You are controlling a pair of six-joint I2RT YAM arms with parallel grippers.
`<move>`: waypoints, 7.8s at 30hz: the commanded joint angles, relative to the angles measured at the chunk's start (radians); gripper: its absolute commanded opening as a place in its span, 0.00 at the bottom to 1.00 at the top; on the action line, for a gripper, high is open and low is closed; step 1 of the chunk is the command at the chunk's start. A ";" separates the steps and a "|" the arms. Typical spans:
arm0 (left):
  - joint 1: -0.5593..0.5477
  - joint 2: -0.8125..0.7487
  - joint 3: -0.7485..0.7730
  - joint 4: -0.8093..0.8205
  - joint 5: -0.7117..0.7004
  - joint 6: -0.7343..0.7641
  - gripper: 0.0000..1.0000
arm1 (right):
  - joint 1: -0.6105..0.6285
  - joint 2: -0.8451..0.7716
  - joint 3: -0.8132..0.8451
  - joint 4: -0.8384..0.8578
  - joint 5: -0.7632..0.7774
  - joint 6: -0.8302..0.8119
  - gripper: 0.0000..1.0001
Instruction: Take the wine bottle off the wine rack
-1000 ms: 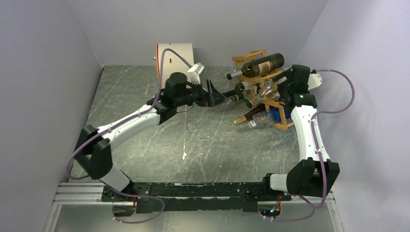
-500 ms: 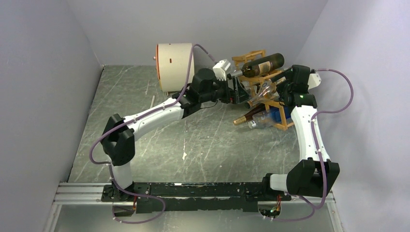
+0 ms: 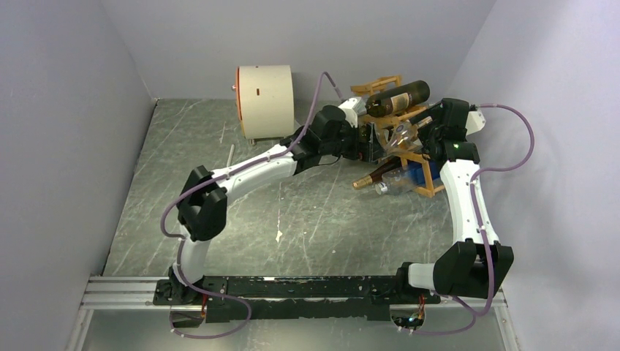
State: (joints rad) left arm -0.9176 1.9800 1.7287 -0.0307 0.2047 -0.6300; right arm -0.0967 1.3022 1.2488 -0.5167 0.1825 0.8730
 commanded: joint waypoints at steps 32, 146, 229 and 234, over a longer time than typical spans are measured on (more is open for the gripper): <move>0.012 0.296 0.394 -0.093 0.237 0.055 0.16 | 0.000 -0.058 -0.005 0.044 -0.059 -0.094 0.54; 0.145 0.111 0.276 -0.149 0.415 -0.041 0.18 | 0.252 -0.146 -0.310 0.399 -0.592 -2.088 0.74; 0.449 -0.688 -0.569 -0.156 0.229 0.115 0.98 | 0.250 -0.166 -0.008 0.771 -0.113 -1.389 0.00; 0.450 -0.694 -0.573 -0.158 0.230 0.115 0.98 | 0.250 -0.128 0.069 0.727 -0.093 -1.350 0.00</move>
State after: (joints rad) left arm -0.4747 1.3197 1.1637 -0.1997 0.4477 -0.5156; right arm 0.1482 1.1923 1.2011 0.0685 0.0574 -0.4736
